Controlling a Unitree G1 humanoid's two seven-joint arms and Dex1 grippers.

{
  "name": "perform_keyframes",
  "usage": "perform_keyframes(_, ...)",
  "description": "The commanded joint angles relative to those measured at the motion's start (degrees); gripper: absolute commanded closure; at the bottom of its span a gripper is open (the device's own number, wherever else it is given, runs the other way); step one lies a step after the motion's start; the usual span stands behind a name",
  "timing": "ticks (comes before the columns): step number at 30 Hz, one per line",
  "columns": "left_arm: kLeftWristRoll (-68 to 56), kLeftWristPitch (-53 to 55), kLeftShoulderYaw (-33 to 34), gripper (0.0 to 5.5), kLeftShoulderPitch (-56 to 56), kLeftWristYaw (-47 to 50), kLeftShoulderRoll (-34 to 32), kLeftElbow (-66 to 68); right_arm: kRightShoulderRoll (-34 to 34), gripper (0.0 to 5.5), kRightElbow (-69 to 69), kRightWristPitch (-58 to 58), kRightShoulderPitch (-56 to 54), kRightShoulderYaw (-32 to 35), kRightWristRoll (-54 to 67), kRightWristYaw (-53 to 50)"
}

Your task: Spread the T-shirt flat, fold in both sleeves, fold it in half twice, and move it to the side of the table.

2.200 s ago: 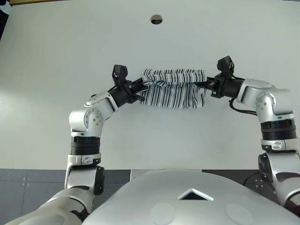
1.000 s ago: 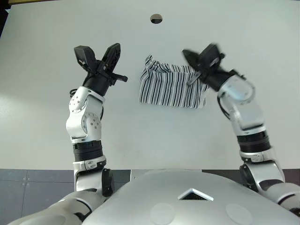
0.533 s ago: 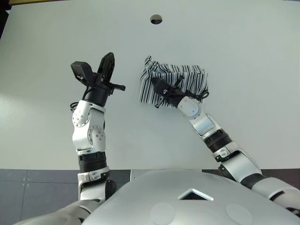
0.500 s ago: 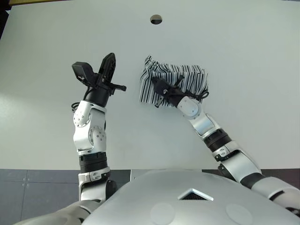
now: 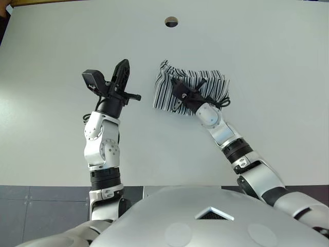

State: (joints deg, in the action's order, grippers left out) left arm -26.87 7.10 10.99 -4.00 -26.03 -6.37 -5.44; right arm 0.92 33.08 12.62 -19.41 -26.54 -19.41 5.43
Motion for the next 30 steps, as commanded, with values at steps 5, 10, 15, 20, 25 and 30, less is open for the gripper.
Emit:
perform_keyframes(5,-0.87,0.00,0.29,5.36,-0.08,0.66,0.50,0.56,1.57,5.40,-7.06,1.68,1.12,0.48,-3.30,-2.23)
perform_keyframes(10,-1.20,0.09,0.36,5.36,-0.02,0.92,0.56,0.44,1.51,5.40,-5.93,-0.30,0.39,-0.07,-5.44,-1.91)
perform_keyframes(15,-1.54,0.44,0.32,5.36,0.10,1.18,0.67,0.15,1.20,5.40,-0.45,-3.34,-2.25,-0.09,-6.49,-0.94)
perform_keyframes(20,-2.15,0.63,0.43,5.36,0.39,1.44,0.76,0.17,1.95,5.40,7.29,-8.28,-6.02,-1.09,-8.44,1.63)
perform_keyframes(25,-2.40,0.72,0.40,5.36,0.69,1.92,1.01,0.10,9.17,5.40,3.27,-14.40,-2.91,-2.10,-8.86,13.41)
perform_keyframes(30,-2.88,1.03,0.53,5.36,0.88,2.56,1.25,-0.17,24.68,5.40,-8.73,-17.07,3.13,0.83,-10.70,20.97)
